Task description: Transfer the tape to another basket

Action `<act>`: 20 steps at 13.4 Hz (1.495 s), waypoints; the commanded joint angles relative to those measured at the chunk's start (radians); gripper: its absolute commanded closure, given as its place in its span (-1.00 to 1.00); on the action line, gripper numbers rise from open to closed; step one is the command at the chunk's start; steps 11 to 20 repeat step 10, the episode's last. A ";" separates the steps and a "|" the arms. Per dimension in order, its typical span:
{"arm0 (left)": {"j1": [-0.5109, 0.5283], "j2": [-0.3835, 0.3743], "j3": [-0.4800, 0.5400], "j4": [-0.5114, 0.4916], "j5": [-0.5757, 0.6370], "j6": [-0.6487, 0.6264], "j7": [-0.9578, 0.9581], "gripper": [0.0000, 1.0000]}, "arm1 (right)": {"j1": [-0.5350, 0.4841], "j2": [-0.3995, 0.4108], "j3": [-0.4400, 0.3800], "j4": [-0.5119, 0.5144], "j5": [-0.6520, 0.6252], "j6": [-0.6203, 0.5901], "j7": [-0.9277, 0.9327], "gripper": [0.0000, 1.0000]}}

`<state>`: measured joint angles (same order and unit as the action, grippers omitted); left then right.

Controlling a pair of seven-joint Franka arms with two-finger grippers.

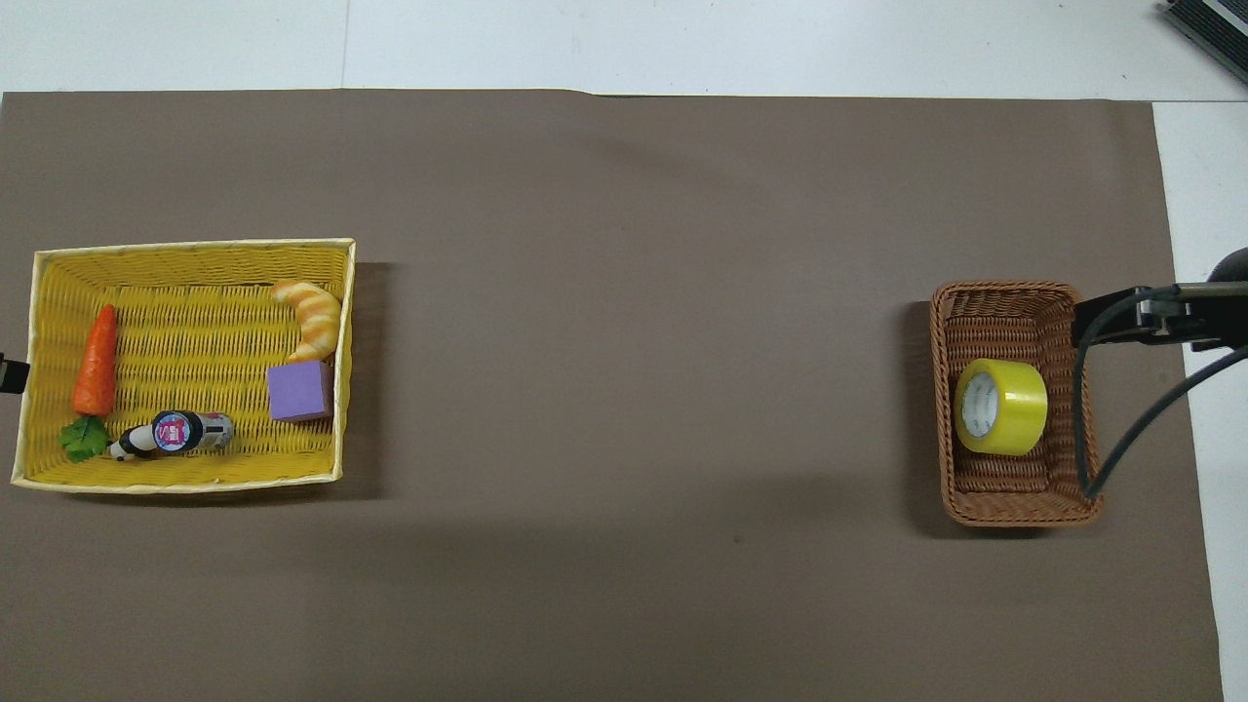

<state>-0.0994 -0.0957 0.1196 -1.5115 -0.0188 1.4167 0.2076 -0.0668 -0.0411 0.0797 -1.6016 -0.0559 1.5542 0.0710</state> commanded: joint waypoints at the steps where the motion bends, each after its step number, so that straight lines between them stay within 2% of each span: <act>1: 0.007 -0.027 -0.009 -0.029 0.023 0.002 0.009 -1.00 | -0.001 0.009 -0.015 0.041 0.019 -0.060 0.006 -1.00; 3: 0.007 -0.027 -0.009 -0.027 0.023 0.002 0.009 -1.00 | -0.018 0.015 -0.015 0.090 0.033 -0.100 0.006 -1.00; 20: 0.007 -0.027 -0.009 -0.027 0.023 0.002 0.010 -1.00 | 0.002 0.009 -0.008 0.071 0.044 -0.063 -0.001 -1.00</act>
